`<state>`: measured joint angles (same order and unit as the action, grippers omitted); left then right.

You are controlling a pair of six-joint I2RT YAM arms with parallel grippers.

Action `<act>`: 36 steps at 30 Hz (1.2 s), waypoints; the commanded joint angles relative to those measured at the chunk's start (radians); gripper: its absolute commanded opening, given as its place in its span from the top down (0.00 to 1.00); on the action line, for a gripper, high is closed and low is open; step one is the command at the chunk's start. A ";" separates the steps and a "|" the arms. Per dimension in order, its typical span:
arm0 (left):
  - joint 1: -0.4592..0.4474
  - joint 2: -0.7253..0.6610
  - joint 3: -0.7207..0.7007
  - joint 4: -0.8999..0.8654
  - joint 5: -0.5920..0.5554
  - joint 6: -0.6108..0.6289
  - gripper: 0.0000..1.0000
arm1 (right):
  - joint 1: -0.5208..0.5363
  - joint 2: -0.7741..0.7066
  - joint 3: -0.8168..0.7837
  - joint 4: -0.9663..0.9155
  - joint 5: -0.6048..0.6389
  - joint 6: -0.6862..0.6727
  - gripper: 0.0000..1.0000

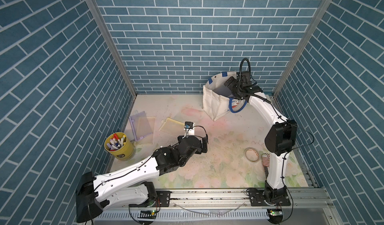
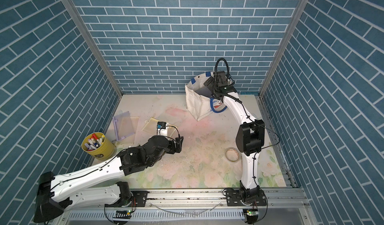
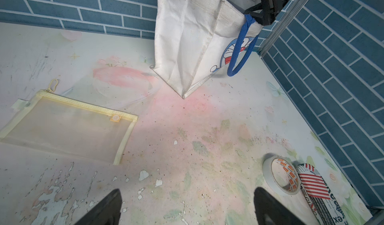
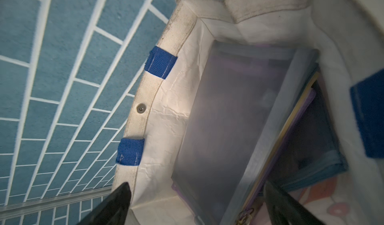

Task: Put the pencil pouch into the canvas bag
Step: Place the pencil pouch in the canvas bag, then move the pencil pouches to the center of the board.

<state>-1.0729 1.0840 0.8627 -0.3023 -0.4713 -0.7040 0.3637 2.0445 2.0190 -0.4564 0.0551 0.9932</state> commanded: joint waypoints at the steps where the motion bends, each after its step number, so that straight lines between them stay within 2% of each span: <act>1: 0.021 0.039 0.041 -0.045 0.024 -0.027 0.01 | -0.002 -0.087 -0.001 -0.062 -0.025 -0.050 0.01; 7: 0.100 0.078 0.052 -0.091 0.107 -0.128 0.01 | -0.002 -0.167 -0.016 -0.108 -0.051 -0.162 0.01; 11: 0.279 0.128 0.071 -0.186 0.268 -0.152 0.01 | 0.019 -0.246 -0.035 -0.199 -0.076 -0.349 0.02; 15: 0.442 0.226 0.150 -0.306 0.328 -0.075 0.01 | 0.054 -0.338 -0.107 -0.315 -0.082 -0.500 0.02; 18: 0.550 0.299 0.215 -0.357 0.328 -0.023 0.01 | 0.092 -0.429 -0.218 -0.320 -0.100 -0.589 0.02; 23: 0.739 0.399 0.314 -0.410 0.295 0.025 0.01 | 0.135 -0.540 -0.359 -0.325 -0.238 -0.725 0.02; 27: 0.876 0.489 0.374 -0.445 0.286 0.073 0.01 | 0.154 -0.618 -0.486 -0.268 -0.370 -0.741 0.01; 29: 0.941 0.528 0.374 -0.438 0.304 0.087 0.01 | 0.165 -0.638 -0.551 -0.215 -0.482 -0.739 0.01; 32: 1.010 0.573 0.365 -0.410 0.326 0.122 0.01 | 0.187 -0.636 -0.598 -0.181 -0.593 -0.743 0.01; 36: 1.072 0.662 0.381 -0.408 0.349 0.160 0.01 | 0.195 -0.633 -0.631 -0.136 -0.682 -0.731 0.01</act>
<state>-0.0292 1.7031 1.2289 -0.6842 -0.1471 -0.5953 0.5514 1.4231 1.4139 -0.6590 -0.4946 0.3080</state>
